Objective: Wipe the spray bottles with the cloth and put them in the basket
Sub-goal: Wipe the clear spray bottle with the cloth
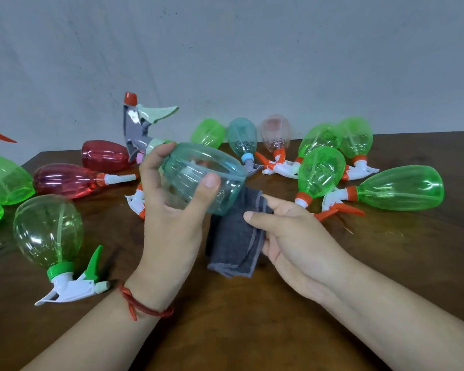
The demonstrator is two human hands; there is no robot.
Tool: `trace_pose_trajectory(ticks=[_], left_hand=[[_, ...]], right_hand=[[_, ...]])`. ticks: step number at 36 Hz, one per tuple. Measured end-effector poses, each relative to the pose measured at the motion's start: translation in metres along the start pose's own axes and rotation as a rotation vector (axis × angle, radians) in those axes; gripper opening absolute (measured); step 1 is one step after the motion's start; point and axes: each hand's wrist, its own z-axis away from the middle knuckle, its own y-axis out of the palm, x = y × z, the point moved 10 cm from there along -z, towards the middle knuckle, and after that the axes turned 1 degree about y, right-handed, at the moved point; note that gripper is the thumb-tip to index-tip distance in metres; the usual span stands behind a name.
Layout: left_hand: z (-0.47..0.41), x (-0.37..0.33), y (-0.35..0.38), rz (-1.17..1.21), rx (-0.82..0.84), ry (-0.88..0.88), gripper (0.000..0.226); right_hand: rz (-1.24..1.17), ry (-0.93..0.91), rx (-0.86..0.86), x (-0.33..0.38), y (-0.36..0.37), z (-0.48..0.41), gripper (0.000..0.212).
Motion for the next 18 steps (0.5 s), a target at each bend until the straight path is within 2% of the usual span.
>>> trace_pose_trajectory(ticks=[4, 7, 14, 18], left_hand=[[0.004, -0.014, 0.007, -0.198, 0.070, 0.176, 0.067], [0.004, -0.014, 0.007, -0.235, 0.099, 0.235, 0.066], [0.006, -0.005, 0.010, -0.232, 0.144, 0.190, 0.065], [0.013, -0.006, 0.025, -0.187, 0.187, 0.179, 0.066]], right_hand=[[-0.050, 0.102, 0.110, -0.006, 0.012, 0.005, 0.036], [-0.067, 0.132, 0.154, -0.003, 0.013, 0.008, 0.037], [-0.181, 0.019, 0.003, 0.021, -0.015, 0.002, 0.038], [-0.207, 0.007, -0.005, 0.014, -0.010, 0.002, 0.040]])
